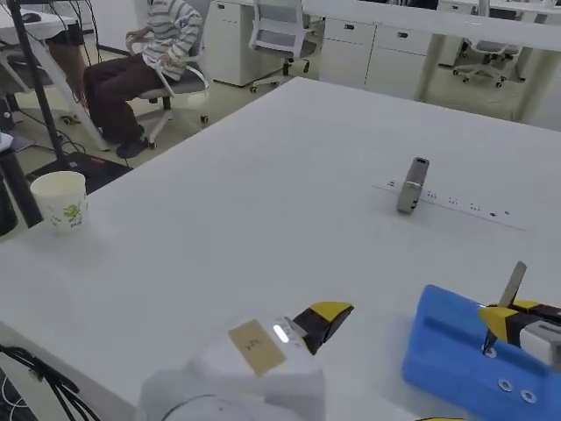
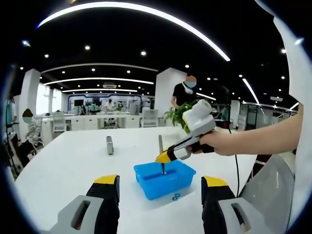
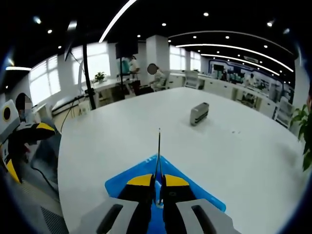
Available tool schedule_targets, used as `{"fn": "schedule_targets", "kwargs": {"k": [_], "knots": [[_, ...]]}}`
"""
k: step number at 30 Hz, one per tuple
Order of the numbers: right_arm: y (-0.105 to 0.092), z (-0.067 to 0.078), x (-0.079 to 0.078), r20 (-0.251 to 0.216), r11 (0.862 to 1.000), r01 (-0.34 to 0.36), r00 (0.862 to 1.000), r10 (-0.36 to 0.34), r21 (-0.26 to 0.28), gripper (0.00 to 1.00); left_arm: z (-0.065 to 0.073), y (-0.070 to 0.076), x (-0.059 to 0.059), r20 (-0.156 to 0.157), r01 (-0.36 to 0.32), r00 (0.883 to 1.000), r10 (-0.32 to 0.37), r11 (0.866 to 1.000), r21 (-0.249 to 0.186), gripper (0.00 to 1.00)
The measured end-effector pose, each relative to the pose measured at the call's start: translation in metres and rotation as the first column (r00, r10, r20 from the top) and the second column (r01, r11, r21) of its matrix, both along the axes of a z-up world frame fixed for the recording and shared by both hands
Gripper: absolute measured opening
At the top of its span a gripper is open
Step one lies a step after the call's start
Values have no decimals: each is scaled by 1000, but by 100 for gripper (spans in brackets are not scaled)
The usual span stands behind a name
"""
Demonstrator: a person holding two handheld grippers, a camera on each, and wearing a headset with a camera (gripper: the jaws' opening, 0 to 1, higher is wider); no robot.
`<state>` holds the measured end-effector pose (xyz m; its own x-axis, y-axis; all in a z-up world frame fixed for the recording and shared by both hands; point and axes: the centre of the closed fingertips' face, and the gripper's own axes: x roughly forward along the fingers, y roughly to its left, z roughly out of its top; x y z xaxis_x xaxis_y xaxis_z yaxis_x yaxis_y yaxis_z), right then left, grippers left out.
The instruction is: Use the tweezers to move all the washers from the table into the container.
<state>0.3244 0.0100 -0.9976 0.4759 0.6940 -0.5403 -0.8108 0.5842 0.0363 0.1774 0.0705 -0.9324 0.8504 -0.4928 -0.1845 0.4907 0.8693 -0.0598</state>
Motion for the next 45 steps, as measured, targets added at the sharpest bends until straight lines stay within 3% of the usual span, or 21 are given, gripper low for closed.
{"fn": "schedule_targets", "kwargs": {"k": [8,14,24,33,40,45], "knots": [[-9,-16,0,-17,999,40,999,-40,15,3,-1,1,0,-6,-1,1000,1,1000,3,67],[-17,-23,-3,-39,989,90,995,-87,115,3,-2,0,0,-9,3,1000,-3,1000,5,67],[-21,-26,-1,-58,970,135,990,-126,200,3,-3,-1,0,-14,6,1000,-6,1000,4,67],[-21,-29,-3,-32,968,128,992,-124,214,3,-4,-1,0,-21,12,1000,-12,1000,6,67],[-24,-29,-6,-42,970,126,992,-119,209,3,-5,-3,-1,-27,21,999,-21,1000,6,67],[-21,-29,-6,-37,978,102,995,-97,184,4,-7,-4,-1,-32,24,999,-23,1000,13,67]]}}
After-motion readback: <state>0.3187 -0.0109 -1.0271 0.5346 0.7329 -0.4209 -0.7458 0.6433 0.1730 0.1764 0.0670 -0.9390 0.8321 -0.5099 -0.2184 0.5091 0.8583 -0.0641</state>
